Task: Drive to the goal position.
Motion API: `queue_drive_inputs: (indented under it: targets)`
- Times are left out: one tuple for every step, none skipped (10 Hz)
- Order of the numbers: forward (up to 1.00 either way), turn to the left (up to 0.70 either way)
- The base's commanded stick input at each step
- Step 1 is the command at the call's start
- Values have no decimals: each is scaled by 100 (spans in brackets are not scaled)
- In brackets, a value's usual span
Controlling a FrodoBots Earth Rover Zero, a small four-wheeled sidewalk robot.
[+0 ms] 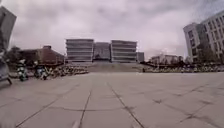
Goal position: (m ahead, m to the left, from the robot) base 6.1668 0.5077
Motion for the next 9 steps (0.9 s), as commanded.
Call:
queue_drive_inputs:
  targets:
    - [70, 0]
    - [70, 0]
    - [70, 0]
    - [70, 0]
    - [70, 0]
    - [70, 0]
    - [70, 0]
    - [70, 0]
    - [70, 0]
